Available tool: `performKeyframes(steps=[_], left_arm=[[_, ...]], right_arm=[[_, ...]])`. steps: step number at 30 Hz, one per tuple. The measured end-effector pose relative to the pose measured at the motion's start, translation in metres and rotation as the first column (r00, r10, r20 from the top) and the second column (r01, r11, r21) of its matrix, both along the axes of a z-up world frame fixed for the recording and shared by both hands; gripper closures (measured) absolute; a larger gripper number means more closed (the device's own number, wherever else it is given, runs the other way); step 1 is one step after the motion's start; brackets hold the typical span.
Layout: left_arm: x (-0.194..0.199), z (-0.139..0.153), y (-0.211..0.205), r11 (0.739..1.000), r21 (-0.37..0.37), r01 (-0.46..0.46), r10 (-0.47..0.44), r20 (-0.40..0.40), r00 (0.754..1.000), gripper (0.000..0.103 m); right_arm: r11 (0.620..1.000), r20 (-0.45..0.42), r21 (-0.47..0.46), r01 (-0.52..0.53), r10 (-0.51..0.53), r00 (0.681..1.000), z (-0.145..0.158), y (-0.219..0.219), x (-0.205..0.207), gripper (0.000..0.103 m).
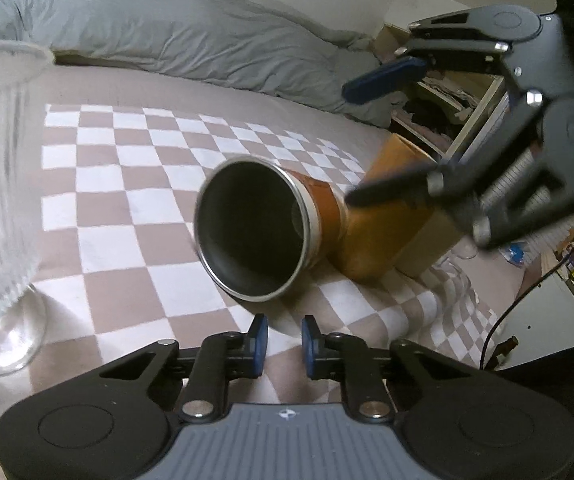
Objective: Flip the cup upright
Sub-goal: 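Lift and turn the brown-sleeved cup upright with the right tool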
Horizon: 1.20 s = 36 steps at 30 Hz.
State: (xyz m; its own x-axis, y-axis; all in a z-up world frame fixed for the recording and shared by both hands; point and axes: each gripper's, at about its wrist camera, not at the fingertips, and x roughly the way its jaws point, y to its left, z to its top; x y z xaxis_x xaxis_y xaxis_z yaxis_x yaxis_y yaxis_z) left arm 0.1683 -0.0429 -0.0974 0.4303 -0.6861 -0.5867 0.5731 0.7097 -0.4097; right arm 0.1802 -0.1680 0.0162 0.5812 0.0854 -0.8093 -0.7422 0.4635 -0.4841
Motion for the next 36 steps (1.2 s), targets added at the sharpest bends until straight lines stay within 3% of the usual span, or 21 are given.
performKeyframes(steps=[4, 10, 13, 16, 21, 24, 26, 28, 31, 33, 36], left_arm=[[-0.002, 0.002, 0.002, 1.000, 0.009, -0.001, 0.001, 0.019, 1.000, 0.085], [-0.005, 0.001, 0.004, 0.999, 0.032, 0.011, -0.012, 0.018, 1.000, 0.085], [-0.007, 0.002, 0.006, 0.999, 0.034, 0.011, -0.012, 0.020, 1.000, 0.085], [-0.009, 0.003, 0.008, 0.999, 0.031, 0.009, -0.009, 0.025, 1.000, 0.085], [-0.011, 0.005, 0.011, 1.000, 0.024, -0.008, 0.007, 0.034, 0.999, 0.085], [-0.012, 0.006, 0.014, 1.000, 0.018, -0.026, 0.025, 0.038, 0.999, 0.085], [-0.012, 0.007, 0.016, 0.999, 0.017, -0.039, 0.038, 0.039, 0.999, 0.085], [-0.012, 0.007, 0.017, 0.998, 0.022, -0.051, 0.050, 0.043, 0.998, 0.085], [-0.011, 0.007, 0.019, 0.997, 0.031, -0.069, 0.068, 0.049, 0.997, 0.085], [-0.011, 0.007, 0.019, 0.996, 0.035, -0.076, 0.074, 0.053, 0.996, 0.085], [-0.011, 0.007, 0.019, 0.996, 0.043, -0.080, 0.078, 0.057, 0.995, 0.084]], right_arm=[[0.986, -0.040, -0.110, -0.128, 0.125, 0.991, -0.016, 0.015, -0.007, 0.027], [0.932, -0.077, -0.268, -0.244, 0.232, 0.970, -0.053, 0.036, -0.007, 0.024], [0.919, -0.073, -0.298, -0.259, 0.249, 0.966, -0.067, 0.044, -0.007, 0.026], [0.932, -0.056, -0.278, -0.231, 0.225, 0.973, -0.068, 0.046, -0.007, 0.029], [0.979, -0.032, -0.126, -0.158, 0.155, 0.987, -0.051, 0.041, -0.004, 0.031], [0.997, -0.003, 0.037, -0.071, 0.071, 0.997, -0.034, 0.036, -0.002, 0.032], [0.987, 0.014, 0.161, -0.006, 0.003, 1.000, -0.025, 0.031, -0.001, 0.033], [0.948, 0.014, 0.310, 0.065, -0.073, 0.997, -0.018, 0.023, 0.002, 0.034], [0.844, -0.032, 0.505, 0.180, -0.191, 0.981, -0.018, 0.011, 0.007, 0.037], [0.776, -0.054, 0.584, 0.240, -0.257, 0.965, -0.024, 0.004, 0.007, 0.038], [0.704, -0.064, 0.650, 0.286, -0.324, 0.944, -0.032, -0.004, 0.004, 0.040]])
